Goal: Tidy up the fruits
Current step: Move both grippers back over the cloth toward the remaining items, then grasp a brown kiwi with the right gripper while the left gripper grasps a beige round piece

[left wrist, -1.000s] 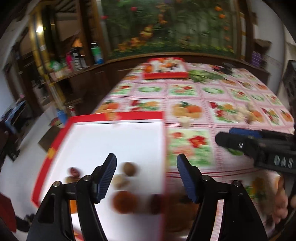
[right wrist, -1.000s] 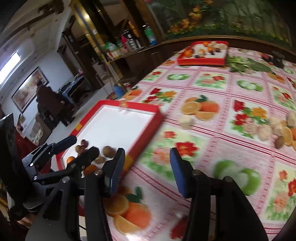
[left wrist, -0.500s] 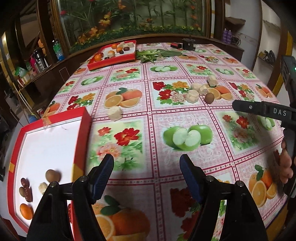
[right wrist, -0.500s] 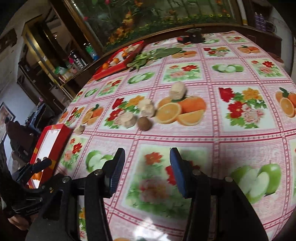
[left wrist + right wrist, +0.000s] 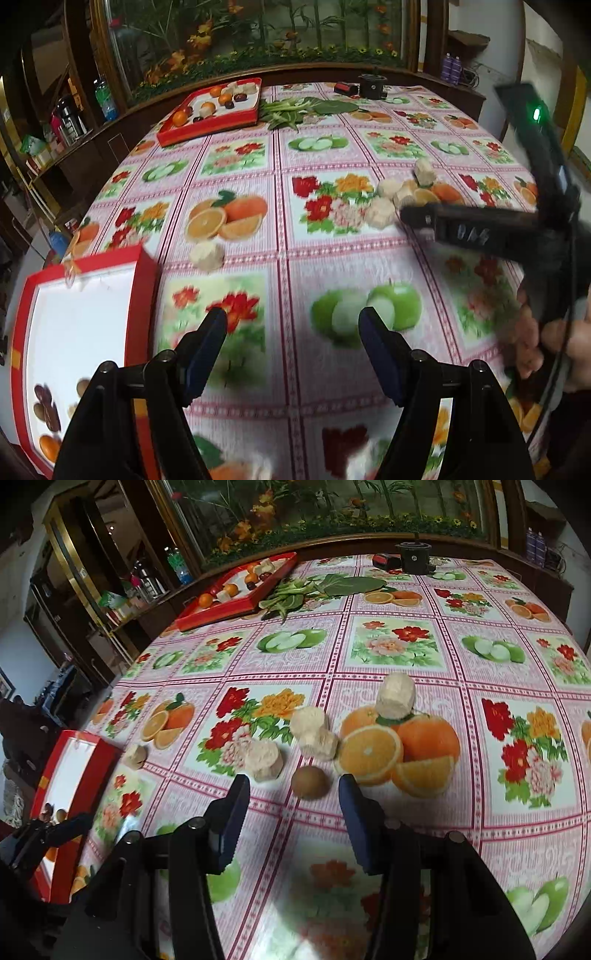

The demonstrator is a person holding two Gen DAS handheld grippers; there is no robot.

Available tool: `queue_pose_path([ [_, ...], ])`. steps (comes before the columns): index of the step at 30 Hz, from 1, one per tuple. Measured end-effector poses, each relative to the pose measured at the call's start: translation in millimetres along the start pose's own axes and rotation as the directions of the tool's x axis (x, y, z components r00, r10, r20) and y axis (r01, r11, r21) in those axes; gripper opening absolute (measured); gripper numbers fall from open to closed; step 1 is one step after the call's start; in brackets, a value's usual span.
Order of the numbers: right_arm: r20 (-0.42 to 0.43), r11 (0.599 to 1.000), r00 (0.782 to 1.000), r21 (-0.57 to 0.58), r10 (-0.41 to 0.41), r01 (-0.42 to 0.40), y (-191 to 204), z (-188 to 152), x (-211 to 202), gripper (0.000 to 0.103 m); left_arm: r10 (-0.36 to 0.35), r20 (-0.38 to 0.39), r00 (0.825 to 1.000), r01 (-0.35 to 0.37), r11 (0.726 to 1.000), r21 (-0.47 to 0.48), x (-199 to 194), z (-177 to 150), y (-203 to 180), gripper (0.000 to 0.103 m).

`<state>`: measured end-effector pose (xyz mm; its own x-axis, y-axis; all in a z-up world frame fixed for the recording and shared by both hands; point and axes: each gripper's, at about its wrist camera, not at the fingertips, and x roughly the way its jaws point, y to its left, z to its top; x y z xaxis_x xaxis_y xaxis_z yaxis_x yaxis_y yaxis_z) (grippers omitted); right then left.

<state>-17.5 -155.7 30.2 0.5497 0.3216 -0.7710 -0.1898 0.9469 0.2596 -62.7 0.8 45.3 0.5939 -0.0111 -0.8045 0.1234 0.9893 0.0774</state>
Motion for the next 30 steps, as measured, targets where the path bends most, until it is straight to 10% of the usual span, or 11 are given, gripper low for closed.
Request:
queue_pose_path([
  [2,-0.014,1.000,1.000,-0.013,-0.025,0.025,-1,2,8,0.023,-0.003,-0.002,1.000,0.003,1.000,-0.001,6,9,-3,0.073],
  [20,0.079,0.942,0.985,0.290,0.151,-0.168,-79,5,-19,0.023,-0.044,-0.034,0.998,0.045,0.998,0.039,71,65,-59,0.073],
  [27,0.078,0.940,0.984,0.294,0.159,-0.176,-79,5,-19,0.023,-0.069,-0.036,0.997,0.071,0.996,0.052,79,64,-67,0.027],
  [30,0.079,0.942,0.986,0.292,0.149,-0.166,-79,5,-18,0.023,-0.066,-0.019,0.998,0.067,0.996,0.063,74,62,-69,0.027],
])
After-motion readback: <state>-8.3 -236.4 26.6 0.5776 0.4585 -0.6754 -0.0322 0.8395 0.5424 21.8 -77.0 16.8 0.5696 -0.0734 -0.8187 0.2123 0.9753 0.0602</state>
